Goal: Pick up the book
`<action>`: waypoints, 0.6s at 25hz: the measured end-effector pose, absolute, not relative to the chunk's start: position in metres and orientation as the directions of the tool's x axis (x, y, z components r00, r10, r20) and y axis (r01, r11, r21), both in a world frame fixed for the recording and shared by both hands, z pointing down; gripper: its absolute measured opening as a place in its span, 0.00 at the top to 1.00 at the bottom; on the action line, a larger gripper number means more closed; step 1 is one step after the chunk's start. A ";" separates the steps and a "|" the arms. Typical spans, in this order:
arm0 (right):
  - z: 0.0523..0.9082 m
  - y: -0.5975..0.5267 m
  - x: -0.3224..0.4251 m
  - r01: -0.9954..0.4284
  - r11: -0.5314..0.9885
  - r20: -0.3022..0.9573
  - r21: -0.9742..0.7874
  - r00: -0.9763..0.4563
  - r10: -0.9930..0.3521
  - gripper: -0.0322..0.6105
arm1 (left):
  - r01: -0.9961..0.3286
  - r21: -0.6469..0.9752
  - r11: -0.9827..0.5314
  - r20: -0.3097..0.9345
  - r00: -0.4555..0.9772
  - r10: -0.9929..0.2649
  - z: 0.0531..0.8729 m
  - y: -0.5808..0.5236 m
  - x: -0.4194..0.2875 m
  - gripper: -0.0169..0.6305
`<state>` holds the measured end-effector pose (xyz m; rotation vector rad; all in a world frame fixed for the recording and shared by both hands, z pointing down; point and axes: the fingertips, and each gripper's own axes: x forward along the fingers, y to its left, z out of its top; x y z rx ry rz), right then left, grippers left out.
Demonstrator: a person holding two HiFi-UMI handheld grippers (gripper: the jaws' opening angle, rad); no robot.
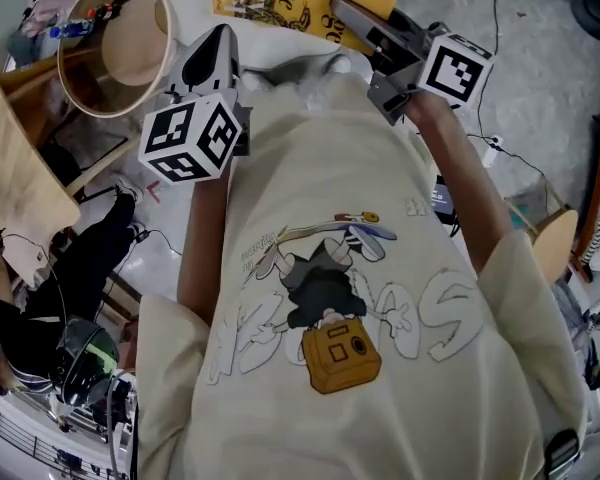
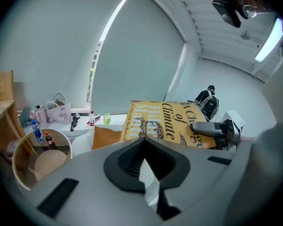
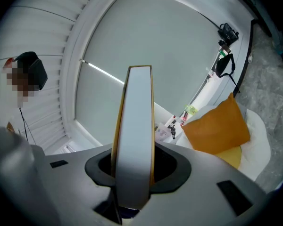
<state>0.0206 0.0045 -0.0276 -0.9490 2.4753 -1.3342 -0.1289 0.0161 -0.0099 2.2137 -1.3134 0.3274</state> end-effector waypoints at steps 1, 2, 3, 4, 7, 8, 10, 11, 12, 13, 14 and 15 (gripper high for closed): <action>-0.029 0.006 0.021 -0.458 0.395 0.141 -0.797 -0.776 -0.615 0.70 | -0.859 0.331 -0.391 0.466 0.509 -0.723 -0.011 0.017 -0.126 0.96; -0.030 0.009 0.022 -0.466 0.392 0.143 -0.793 -0.769 -0.623 0.70 | -0.851 0.336 -0.404 0.473 0.523 -0.709 -0.012 0.019 -0.122 0.96; -0.033 0.011 0.023 -0.475 0.389 0.147 -0.789 -0.760 -0.633 0.70 | -0.845 0.338 -0.415 0.480 0.534 -0.696 -0.014 0.022 -0.119 0.96; -0.036 0.013 0.024 -0.485 0.387 0.149 -0.784 -0.752 -0.642 0.70 | -0.841 0.336 -0.423 0.483 0.540 -0.689 -0.016 0.023 -0.117 0.96; -0.045 0.011 0.024 -0.504 0.400 0.138 -0.766 -0.736 -0.662 0.70 | -0.839 0.325 -0.436 0.476 0.543 -0.691 -0.024 0.021 -0.115 0.96; -0.047 0.010 0.023 -0.506 0.407 0.131 -0.761 -0.734 -0.666 0.70 | -0.839 0.323 -0.438 0.470 0.544 -0.695 -0.027 0.021 -0.116 0.96; -0.050 0.011 0.022 -0.509 0.414 0.122 -0.755 -0.729 -0.673 0.70 | -0.837 0.328 -0.438 0.458 0.546 -0.702 -0.033 0.022 -0.115 0.96; -0.052 0.012 0.023 -0.510 0.413 0.120 -0.755 -0.726 -0.677 0.70 | -0.836 0.332 -0.437 0.454 0.548 -0.703 -0.035 0.023 -0.115 0.96; -0.054 0.013 0.023 -0.510 0.410 0.119 -0.756 -0.723 -0.680 0.70 | -0.834 0.337 -0.436 0.450 0.550 -0.704 -0.036 0.024 -0.113 0.96; -0.056 0.013 0.024 -0.509 0.408 0.117 -0.758 -0.721 -0.683 0.70 | -0.833 0.340 -0.435 0.447 0.551 -0.705 -0.037 0.024 -0.112 0.96; -0.057 0.012 0.024 -0.509 0.408 0.115 -0.758 -0.720 -0.684 0.70 | -0.833 0.342 -0.434 0.442 0.551 -0.708 -0.037 0.023 -0.111 0.96; -0.058 0.011 0.024 -0.509 0.413 0.112 -0.756 -0.721 -0.684 0.70 | -0.833 0.343 -0.433 0.437 0.550 -0.712 -0.038 0.021 -0.111 0.96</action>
